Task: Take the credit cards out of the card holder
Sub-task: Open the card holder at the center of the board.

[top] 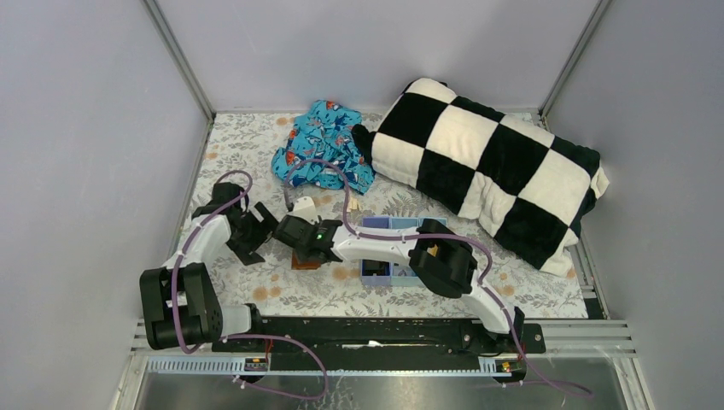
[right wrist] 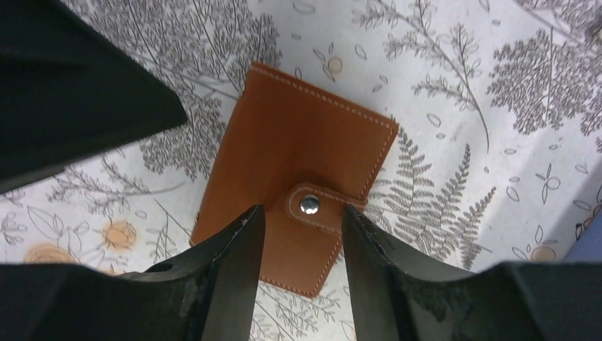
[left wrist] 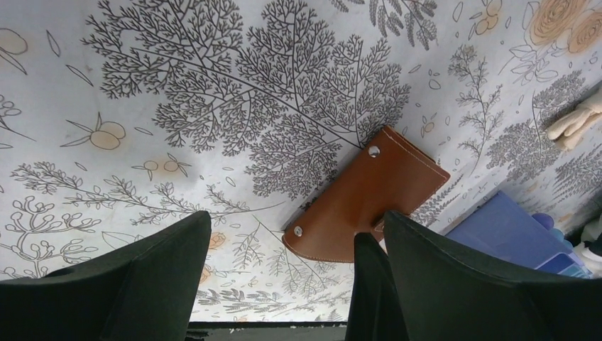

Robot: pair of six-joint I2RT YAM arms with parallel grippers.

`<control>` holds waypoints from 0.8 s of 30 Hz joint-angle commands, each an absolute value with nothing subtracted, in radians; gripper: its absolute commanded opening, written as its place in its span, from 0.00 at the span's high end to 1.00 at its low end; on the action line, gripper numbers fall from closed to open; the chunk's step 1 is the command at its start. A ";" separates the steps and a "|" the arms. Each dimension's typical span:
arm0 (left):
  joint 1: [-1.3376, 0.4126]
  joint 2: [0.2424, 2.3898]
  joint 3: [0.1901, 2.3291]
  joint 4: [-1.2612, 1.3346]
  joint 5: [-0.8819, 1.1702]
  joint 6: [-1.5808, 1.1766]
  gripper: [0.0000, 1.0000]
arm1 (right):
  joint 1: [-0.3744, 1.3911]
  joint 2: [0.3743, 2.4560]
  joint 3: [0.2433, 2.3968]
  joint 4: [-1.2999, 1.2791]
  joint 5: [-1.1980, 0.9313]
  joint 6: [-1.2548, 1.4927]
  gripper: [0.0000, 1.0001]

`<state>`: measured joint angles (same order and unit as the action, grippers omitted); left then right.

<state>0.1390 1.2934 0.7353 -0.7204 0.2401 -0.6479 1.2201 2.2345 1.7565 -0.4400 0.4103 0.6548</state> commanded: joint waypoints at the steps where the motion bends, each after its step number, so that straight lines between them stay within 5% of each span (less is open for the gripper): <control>1: 0.140 1.254 0.732 -0.685 0.272 -0.641 0.04 | 1.220 2.272 1.840 -0.474 0.522 0.653 0.50; 11: 0.139 1.252 0.721 -0.683 0.289 -0.647 0.04 | 1.220 2.289 1.822 -0.476 0.531 0.656 0.63; 17: 0.134 1.236 0.668 -0.655 0.323 -0.686 0.05 | 1.220 2.216 1.720 -0.392 0.497 0.656 1.00; 24: 0.127 1.226 0.668 -0.651 0.332 -0.687 0.05 | 1.216 2.119 1.635 -0.304 0.439 0.644 1.00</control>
